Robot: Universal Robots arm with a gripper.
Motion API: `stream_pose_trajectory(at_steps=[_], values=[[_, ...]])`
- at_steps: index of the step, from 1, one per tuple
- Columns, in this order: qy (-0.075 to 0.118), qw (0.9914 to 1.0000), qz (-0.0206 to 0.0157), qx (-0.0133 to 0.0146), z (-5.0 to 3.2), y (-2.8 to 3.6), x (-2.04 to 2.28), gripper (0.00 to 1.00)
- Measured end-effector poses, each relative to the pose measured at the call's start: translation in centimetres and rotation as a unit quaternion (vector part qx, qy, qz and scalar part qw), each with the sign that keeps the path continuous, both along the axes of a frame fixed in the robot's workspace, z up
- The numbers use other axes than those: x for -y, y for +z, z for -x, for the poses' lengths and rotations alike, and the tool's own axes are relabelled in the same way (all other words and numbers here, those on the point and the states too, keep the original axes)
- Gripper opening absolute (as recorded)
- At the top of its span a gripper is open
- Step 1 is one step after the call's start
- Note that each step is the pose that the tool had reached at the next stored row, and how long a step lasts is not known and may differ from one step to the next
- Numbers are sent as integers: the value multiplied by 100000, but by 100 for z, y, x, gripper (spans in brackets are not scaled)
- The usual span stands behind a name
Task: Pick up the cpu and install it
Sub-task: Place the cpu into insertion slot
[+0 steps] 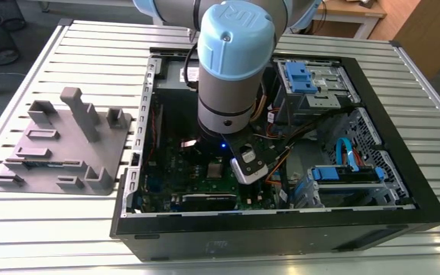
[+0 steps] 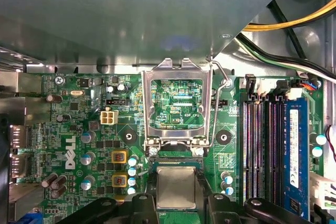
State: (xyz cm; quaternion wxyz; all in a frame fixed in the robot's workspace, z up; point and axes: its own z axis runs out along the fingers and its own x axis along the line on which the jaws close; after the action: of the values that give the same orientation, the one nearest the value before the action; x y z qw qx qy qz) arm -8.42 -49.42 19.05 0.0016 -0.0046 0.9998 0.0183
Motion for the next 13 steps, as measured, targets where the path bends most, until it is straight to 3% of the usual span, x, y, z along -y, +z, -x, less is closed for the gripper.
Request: stream_pose_trajectory(at_steps=[13], values=[[10,100000,-48,37,-2,-7,-1,40]])
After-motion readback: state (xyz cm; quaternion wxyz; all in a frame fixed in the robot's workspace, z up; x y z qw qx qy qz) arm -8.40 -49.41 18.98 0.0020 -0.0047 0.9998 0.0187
